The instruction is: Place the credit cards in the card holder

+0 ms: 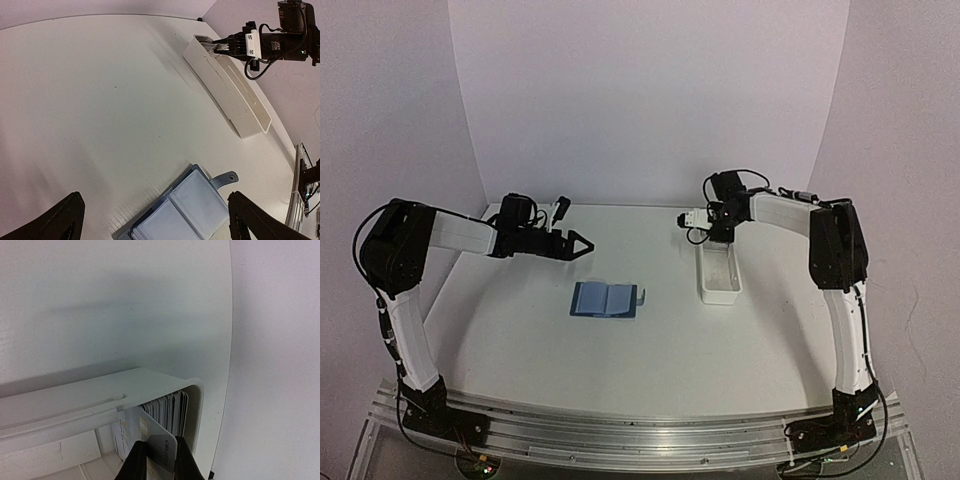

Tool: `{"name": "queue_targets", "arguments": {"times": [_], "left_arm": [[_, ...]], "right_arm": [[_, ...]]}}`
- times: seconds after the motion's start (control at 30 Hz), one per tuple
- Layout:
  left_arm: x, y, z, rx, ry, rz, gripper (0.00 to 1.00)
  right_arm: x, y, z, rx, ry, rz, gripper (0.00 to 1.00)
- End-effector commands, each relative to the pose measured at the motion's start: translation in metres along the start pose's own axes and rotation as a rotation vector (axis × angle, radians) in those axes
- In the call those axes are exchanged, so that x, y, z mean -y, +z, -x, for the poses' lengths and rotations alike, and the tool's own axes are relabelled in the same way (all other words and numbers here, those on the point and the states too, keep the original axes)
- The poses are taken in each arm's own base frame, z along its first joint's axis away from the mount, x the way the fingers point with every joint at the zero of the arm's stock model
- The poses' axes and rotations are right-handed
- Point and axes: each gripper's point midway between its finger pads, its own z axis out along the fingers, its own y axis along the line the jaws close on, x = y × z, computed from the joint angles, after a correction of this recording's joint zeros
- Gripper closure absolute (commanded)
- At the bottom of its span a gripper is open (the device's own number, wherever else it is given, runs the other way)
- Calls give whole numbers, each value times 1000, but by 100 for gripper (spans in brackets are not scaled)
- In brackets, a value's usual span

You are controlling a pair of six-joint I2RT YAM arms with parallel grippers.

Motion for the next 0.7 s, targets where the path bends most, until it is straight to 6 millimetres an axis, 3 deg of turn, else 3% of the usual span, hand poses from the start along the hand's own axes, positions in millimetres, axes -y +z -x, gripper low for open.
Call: {"name": "queue_targets", "arguments": {"times": [0.0,0.2,0.53,0.67], "left_arm": [[9,-8,18,48,37,-23,0],[10,-9,18,47,37,-25,1],[14,-12,18,53,45,-35,1],[16,-15,18,52,38,-30,0]], "right_arm": [[38,-37,12,38,25,-90,85],[38,-43,13,47,27,-83,100],[48,-64,22,94,65,-78,100],[73,-87,34,129,123,-139,100]]}}
